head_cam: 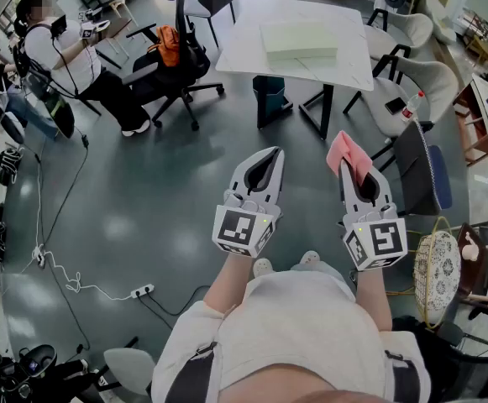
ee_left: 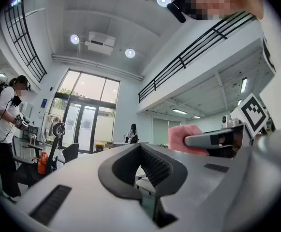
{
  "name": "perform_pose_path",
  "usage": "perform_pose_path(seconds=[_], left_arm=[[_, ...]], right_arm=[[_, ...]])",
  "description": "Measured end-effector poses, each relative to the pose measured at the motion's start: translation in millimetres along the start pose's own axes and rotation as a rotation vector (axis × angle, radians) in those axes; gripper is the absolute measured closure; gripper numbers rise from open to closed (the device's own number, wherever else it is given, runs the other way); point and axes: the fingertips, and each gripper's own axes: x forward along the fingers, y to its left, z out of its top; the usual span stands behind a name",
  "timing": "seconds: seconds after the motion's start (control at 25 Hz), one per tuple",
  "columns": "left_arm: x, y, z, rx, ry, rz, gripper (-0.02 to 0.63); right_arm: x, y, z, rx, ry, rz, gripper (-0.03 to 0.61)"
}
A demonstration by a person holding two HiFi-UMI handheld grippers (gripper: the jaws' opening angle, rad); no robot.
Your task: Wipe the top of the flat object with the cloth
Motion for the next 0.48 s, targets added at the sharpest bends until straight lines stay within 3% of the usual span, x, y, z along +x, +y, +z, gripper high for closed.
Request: perform_pose_path(seconds=[0.48], left_arm=[[24.5,-24.1,0.1,0.010,-0.013,0.020,0.601]], right_arm=[[-8.3,-29.3,-0.6,0.008,-0.015,0.019,0.543]])
